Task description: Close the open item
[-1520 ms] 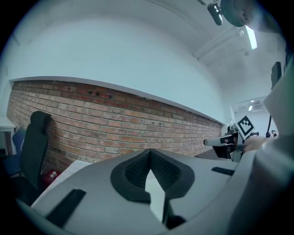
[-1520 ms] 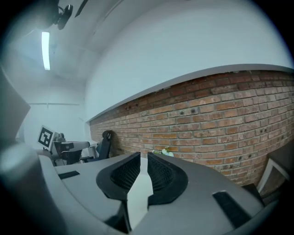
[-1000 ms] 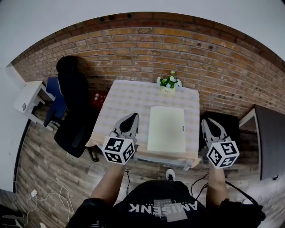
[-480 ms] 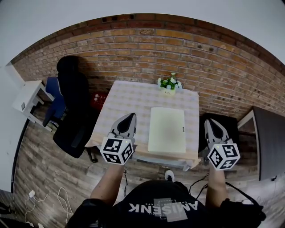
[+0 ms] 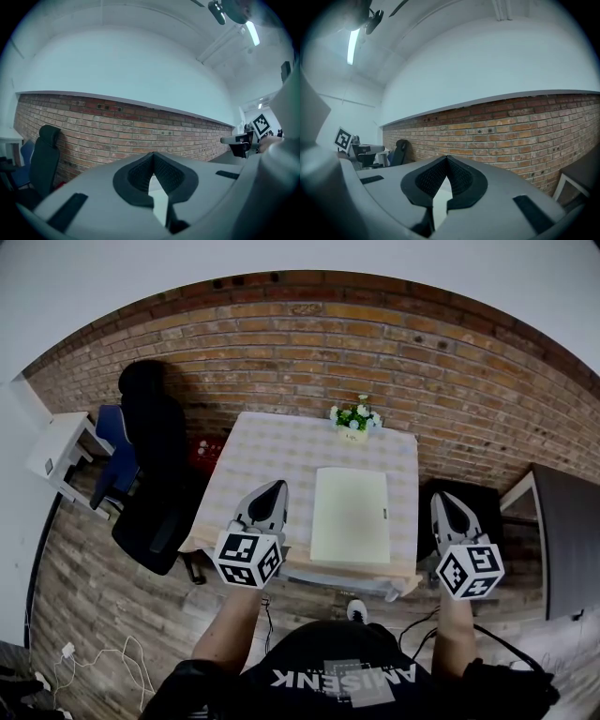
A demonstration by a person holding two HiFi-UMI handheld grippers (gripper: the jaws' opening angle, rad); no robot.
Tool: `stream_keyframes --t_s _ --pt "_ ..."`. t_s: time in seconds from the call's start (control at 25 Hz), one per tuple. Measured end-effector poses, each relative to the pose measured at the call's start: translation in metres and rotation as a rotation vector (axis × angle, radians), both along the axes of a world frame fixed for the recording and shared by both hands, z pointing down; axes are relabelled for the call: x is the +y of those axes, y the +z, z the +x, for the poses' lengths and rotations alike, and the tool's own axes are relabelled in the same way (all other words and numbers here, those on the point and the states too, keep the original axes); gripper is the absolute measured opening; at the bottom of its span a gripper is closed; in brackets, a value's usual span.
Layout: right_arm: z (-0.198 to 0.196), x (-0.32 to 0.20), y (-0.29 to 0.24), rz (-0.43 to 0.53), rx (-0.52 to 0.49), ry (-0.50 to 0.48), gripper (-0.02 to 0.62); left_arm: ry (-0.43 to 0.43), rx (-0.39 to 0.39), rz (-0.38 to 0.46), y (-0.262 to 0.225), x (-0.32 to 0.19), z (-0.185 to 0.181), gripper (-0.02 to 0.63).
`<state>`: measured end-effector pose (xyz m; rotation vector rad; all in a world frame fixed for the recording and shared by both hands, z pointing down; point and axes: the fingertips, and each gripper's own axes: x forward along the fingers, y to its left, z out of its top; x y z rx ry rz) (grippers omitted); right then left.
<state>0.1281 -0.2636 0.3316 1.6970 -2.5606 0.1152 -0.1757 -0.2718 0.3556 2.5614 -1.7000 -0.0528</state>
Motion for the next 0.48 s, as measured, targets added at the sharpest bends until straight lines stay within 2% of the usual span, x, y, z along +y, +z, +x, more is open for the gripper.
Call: stream_keyframes --t_s 0.48 --pt "0.011 -0.006 0.004 -0.003 -0.002 0.003 0.041 -0.013 -0.017 -0.01 0.006 -0.006 0.008 0.012"
